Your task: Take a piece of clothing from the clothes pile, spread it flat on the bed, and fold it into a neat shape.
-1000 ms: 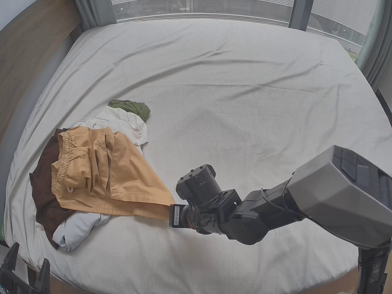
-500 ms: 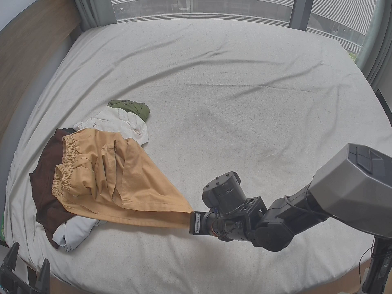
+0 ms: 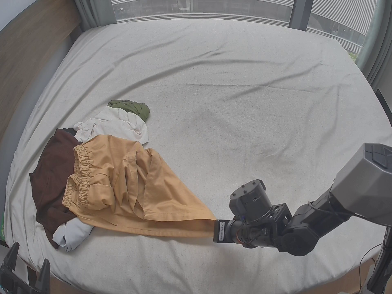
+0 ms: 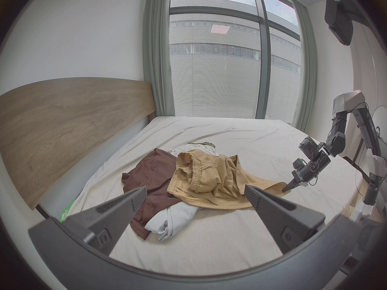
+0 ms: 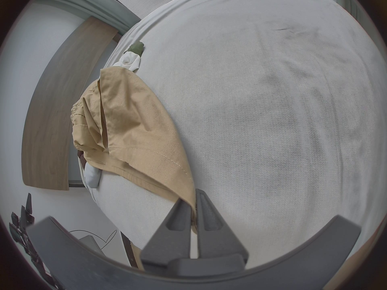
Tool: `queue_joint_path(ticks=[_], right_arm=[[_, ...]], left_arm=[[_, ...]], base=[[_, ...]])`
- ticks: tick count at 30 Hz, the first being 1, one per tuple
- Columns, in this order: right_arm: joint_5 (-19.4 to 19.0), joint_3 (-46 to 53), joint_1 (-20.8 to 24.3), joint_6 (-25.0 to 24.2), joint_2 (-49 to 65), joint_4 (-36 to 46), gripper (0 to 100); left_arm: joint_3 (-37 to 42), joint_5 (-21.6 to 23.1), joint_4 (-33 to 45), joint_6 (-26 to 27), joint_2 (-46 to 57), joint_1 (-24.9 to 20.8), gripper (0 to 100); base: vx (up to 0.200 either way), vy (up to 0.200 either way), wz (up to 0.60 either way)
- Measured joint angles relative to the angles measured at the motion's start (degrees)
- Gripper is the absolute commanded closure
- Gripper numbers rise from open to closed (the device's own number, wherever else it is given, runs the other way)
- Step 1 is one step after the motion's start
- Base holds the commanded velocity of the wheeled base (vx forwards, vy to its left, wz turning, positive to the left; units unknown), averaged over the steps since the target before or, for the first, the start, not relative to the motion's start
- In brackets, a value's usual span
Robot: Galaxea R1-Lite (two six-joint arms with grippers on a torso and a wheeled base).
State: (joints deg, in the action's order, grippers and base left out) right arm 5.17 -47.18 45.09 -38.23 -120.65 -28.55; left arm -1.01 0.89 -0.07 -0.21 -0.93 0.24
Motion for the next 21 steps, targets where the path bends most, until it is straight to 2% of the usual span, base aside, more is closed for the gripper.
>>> queue_joint_path(ticks=[8, 21], right_arm=[[-0.06, 8.24, -3.45, 1.32, 1.85, -5.72, 100], [-1.38, 16.29, -8.91, 2.95, 7.29, -6.29, 100]], left_arm=[[0.0, 0.09, 0.0, 0.13, 0.0, 0.0, 0], [0.0, 0.09, 0.0, 0.13, 0.0, 0.0, 0]], base=[[0.0, 0.0, 0.0], [0.0, 0.0, 0.0]])
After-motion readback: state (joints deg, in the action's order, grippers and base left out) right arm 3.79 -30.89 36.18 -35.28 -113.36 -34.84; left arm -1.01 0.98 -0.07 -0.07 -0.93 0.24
